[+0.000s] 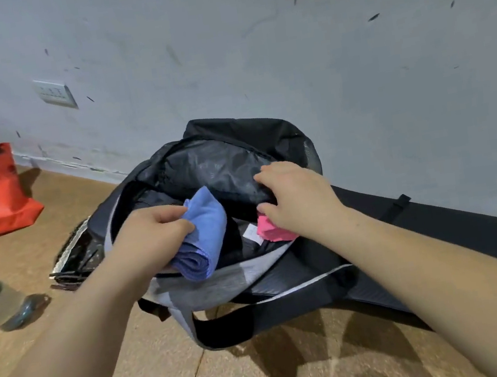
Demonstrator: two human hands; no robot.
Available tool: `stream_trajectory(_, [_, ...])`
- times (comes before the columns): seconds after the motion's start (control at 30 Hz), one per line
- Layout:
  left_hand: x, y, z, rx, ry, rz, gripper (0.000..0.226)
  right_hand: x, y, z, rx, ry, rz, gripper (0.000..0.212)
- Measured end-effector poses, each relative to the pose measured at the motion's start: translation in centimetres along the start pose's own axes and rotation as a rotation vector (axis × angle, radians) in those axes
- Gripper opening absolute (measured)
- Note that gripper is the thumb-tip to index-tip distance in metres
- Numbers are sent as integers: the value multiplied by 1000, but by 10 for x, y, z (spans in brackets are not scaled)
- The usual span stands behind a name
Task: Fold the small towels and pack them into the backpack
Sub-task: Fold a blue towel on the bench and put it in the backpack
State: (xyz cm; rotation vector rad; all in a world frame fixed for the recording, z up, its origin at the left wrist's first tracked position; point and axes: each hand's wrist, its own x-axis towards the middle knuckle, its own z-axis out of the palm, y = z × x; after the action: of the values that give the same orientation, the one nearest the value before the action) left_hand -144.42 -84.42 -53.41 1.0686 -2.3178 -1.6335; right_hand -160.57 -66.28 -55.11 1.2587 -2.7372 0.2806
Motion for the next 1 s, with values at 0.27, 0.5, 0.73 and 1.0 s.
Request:
stream_trajectory(0.27, [27, -4, 22, 97, -150, 16, 22, 30, 22, 11, 57, -8, 154, 24])
stream_trajectory(0.5, [53, 2, 57, -94, 2, 18, 50, 56, 36, -18, 388, 226, 312, 22])
stream_trajectory(0.73, [82, -9, 96, -160, 19, 16, 49, 45, 35, -3, 370, 100, 307, 25])
stream_trajectory(1.0, [81, -13, 95, 167, 247, 133, 14, 19, 35, 7, 366, 16, -15, 45])
